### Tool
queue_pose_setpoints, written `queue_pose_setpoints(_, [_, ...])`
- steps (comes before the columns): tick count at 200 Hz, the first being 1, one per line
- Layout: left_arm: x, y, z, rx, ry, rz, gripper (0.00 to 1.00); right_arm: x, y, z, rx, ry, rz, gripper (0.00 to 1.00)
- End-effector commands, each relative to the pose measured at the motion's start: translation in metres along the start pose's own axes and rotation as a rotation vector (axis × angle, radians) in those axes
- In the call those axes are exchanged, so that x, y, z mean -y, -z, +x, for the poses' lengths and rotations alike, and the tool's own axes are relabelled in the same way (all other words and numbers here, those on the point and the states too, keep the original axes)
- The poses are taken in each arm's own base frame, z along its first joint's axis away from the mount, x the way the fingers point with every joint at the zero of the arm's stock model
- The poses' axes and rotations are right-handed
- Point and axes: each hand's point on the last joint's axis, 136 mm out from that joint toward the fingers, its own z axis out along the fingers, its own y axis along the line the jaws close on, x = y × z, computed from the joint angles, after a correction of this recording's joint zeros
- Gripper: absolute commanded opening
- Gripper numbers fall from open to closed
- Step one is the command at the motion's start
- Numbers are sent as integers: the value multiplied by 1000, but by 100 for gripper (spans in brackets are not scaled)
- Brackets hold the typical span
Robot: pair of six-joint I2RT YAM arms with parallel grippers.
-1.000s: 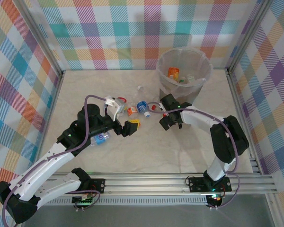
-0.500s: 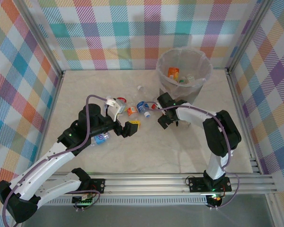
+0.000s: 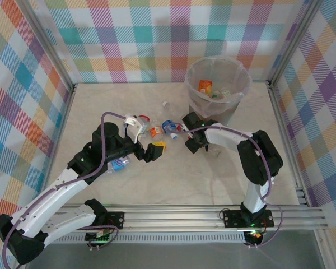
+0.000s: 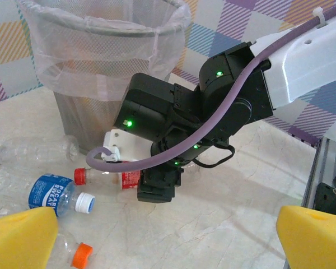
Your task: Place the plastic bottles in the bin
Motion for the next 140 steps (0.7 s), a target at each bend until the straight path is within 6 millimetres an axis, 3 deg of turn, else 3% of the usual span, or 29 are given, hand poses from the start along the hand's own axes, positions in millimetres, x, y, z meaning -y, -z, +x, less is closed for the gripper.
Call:
queue_pose_setpoints(1, [-1,7,-14,34,-22,-11,100,-6,-10,11,-45,7,0,73])
queue_pose_setpoints(56, [4,7,-14,27,-15,16,100,-7,-18,13,-72,20,15,70])
queue_pose_setpoints(140, [0,6,-9,13,-19,-1,100,-2,-19,13,-67,-4,87,58])
